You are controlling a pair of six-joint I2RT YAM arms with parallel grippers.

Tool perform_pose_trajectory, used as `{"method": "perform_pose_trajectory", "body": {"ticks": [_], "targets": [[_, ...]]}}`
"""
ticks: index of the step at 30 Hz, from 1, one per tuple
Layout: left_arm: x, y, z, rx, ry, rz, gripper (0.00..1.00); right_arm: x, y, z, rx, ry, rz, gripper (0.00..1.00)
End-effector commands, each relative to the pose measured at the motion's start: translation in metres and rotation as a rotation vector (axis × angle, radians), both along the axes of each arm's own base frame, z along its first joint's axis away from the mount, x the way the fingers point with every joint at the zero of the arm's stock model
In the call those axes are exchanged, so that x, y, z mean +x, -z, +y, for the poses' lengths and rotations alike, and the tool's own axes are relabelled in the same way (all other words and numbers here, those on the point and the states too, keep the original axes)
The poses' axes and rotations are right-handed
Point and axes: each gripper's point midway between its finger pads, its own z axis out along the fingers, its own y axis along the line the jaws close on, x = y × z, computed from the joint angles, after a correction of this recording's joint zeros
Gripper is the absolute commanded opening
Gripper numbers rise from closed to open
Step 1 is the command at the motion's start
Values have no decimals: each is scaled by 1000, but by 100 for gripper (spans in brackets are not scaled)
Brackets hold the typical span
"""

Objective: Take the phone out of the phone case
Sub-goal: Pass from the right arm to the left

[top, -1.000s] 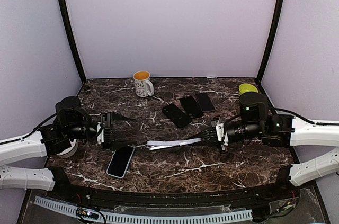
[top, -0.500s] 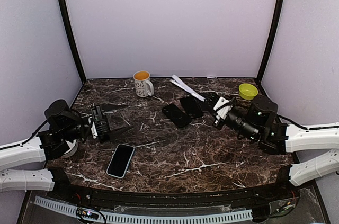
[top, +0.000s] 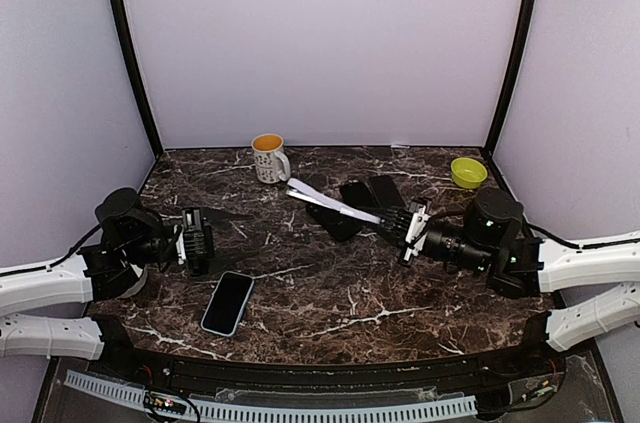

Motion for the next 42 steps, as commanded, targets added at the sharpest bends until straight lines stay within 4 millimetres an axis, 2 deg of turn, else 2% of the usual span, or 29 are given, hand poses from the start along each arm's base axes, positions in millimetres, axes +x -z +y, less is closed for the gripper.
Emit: {"method": "perform_pose_trajectory", "body": {"ticks": [1,6,9,15,24,42], "targets": [[-14,-4,-3,-13,95,31,52,-33,-27,5,59,-160,-101,0],[-20,-5,-4,-14,135,44,45,-47,-25,9,53,-243,-104,0],[-24,-4,-4,-12,160,50,43,-49,-27,11,56,-258,-104,0],[-27,-4,-6,-16,187,62,43,-57,-25,15,41,-316,-100,0],[-39,0,-10,-7,262,99,42,-60,-29,21,44,-346,-106,0],[-41,8,-15,11,263,117,44,-75,-35,32,41,-439,-104,0]]}}
